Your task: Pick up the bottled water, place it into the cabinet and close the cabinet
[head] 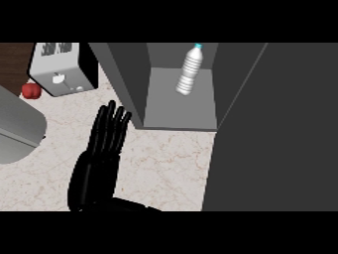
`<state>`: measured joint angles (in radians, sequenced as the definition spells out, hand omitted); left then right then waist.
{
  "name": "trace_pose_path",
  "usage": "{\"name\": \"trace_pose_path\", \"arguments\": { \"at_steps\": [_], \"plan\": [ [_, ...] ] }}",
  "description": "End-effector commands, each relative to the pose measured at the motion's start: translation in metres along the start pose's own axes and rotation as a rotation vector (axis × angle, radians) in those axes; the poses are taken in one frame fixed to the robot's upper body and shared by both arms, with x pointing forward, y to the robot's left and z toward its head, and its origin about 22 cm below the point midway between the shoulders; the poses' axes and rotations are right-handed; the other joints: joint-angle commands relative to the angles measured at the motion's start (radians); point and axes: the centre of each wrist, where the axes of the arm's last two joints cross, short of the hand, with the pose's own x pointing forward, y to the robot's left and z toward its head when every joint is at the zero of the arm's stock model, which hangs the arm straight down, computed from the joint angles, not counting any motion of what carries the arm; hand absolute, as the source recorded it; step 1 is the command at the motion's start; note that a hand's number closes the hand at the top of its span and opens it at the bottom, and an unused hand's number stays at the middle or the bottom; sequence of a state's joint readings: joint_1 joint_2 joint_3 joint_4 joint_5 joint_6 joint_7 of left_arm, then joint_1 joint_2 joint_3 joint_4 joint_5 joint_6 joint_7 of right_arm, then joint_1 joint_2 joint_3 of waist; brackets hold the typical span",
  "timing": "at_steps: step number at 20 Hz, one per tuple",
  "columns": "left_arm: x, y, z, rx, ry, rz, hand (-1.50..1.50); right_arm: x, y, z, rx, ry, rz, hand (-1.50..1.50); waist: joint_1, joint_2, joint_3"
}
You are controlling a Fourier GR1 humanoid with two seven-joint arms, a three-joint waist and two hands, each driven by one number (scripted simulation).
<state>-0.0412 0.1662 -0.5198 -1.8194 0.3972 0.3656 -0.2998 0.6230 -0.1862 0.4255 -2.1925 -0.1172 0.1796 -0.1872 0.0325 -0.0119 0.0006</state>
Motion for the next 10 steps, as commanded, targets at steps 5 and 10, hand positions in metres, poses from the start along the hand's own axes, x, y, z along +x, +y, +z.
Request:
{"name": "trace_pose_path", "arguments": {
  "at_steps": [5,10],
  "plan": [
    [0.048,0.018,0.069,0.068,-0.046,-0.021,-1.5,0.008,0.016,-0.004,0.301,0.089,0.086,1.5,0.002,0.004,-0.002],
    [0.08,0.042,0.087,0.117,-0.094,-0.056,-1.5,0.028,0.04,-0.004,0.376,0.071,0.075,1.5,-0.01,0.003,-0.002]
  ]
}}
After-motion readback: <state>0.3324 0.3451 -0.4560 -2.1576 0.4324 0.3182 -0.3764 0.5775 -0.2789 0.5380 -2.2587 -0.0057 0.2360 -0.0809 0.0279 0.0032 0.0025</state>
